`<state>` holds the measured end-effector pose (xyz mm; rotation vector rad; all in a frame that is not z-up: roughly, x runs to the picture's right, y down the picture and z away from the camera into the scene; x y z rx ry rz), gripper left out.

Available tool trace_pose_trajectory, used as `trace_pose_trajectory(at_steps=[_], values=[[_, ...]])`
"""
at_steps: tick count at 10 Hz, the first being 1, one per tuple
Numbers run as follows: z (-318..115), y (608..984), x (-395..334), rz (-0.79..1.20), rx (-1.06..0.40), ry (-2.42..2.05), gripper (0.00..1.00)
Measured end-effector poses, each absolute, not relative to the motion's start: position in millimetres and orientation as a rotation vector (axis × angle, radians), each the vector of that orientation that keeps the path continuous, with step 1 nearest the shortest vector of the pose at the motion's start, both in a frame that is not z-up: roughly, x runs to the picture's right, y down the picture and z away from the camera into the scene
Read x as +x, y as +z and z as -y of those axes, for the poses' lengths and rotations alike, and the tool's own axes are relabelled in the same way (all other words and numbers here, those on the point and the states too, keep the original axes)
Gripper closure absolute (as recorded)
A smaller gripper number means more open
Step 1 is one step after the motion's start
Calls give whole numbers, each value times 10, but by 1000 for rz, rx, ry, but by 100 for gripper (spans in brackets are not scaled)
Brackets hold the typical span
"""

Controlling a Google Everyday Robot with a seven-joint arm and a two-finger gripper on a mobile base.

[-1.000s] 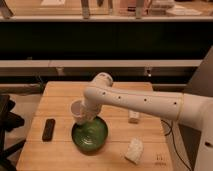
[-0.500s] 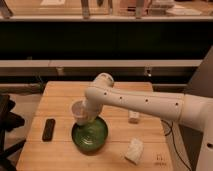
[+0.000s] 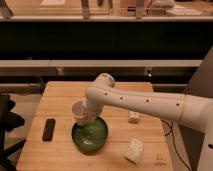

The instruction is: Place the ceramic cup in the ceramic bowl

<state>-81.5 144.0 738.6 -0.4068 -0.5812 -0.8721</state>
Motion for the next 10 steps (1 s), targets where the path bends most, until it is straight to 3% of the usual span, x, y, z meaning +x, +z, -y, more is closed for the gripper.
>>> trace_pose_trajectory(at_steps=[7,10], values=[[-1462,7376,-760,585,-411,-872,66],[-1473,7376,-738,586,-413,-872,73]])
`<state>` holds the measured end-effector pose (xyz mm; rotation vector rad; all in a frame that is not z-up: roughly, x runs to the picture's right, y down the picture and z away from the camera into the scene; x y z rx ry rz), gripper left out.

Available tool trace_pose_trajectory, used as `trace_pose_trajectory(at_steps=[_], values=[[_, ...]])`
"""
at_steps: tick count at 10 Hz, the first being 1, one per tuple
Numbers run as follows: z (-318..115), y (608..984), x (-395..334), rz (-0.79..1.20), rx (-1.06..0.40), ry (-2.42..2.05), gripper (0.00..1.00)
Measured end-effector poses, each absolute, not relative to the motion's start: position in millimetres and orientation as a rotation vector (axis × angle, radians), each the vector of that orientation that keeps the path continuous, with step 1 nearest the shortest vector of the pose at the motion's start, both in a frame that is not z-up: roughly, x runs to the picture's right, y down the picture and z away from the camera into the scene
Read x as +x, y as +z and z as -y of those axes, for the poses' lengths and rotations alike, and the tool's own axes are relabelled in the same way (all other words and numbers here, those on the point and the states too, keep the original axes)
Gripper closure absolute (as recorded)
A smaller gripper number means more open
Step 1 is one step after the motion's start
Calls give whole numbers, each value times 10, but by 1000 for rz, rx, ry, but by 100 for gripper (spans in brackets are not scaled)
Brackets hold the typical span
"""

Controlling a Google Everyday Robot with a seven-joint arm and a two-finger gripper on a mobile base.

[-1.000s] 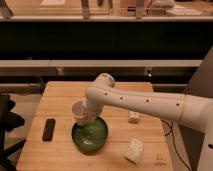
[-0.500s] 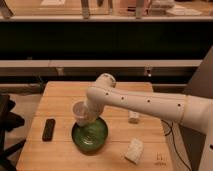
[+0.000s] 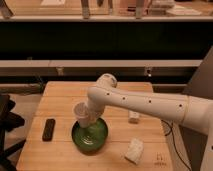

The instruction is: Place the ceramic cup in the ceramic bowl

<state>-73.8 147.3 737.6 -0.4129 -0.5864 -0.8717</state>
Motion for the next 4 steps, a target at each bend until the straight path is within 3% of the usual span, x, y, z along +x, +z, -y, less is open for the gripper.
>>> trace_pose_trajectory(at_steps=[4], values=[[-1483,7372,-708,589,-415,-871,49]])
